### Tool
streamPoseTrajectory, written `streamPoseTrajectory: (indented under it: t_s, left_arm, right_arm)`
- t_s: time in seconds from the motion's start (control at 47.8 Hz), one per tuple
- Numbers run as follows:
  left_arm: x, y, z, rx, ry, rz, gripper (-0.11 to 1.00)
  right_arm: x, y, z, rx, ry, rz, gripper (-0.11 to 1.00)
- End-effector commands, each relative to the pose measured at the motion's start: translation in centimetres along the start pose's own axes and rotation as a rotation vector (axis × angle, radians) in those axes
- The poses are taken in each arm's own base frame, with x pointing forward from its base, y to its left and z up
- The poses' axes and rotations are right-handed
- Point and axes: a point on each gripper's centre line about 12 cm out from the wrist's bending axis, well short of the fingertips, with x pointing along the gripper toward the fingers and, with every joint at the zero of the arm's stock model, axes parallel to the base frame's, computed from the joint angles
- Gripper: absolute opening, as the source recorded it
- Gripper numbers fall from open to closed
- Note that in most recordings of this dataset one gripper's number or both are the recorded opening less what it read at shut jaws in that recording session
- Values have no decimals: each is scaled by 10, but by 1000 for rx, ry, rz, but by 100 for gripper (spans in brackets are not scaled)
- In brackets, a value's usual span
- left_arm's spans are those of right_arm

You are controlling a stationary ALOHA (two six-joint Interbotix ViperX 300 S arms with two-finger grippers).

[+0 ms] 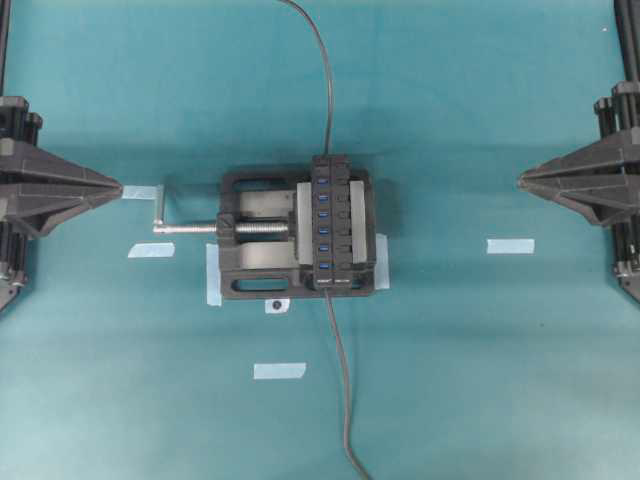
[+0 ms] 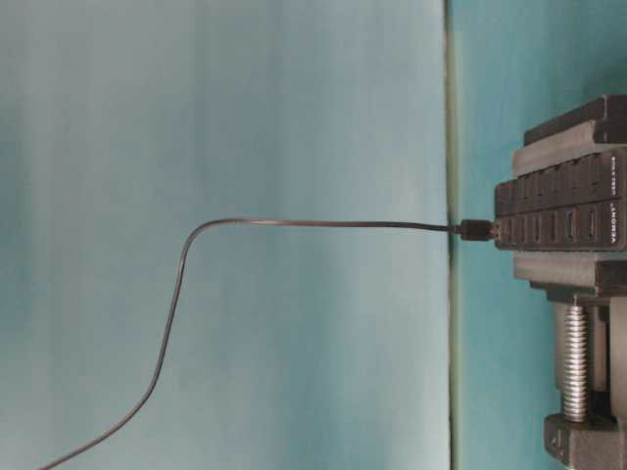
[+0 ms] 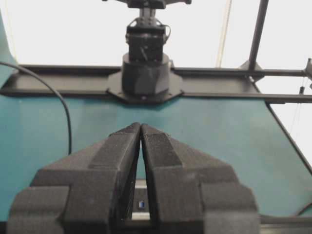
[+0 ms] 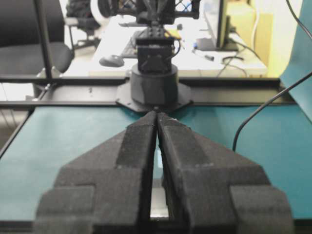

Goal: Insert the USB into the second port from the front of the fixed hub.
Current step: 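Raise the right gripper from rest and swing it toward the hub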

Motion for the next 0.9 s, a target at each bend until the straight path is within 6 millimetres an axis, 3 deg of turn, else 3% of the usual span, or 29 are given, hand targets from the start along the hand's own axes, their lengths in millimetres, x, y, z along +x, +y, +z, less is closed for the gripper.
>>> streamPoseTrajectory:
  t_s: [0.0, 0.125, 0.209, 0.544, 0.878]
  left_arm:
    - [0, -1, -14, -7, 40, -4, 13]
    - [0, -1, -19, -25, 55, -3, 0]
    - [1, -1, -18, -30, 55, -3, 0]
    - [4, 0, -27, -28, 189, 0, 0]
    - [6, 0, -32, -18, 321, 3, 0]
  right_arm:
    - [2, -4, -6, 3, 18, -18, 16]
    - [1, -10, -15, 61, 73, -53, 4]
    - [1, -13, -19, 77, 116, -71, 1]
    - [1, -17, -25, 113, 215, -98, 1]
    - [23, -22, -30, 134, 449, -127, 1]
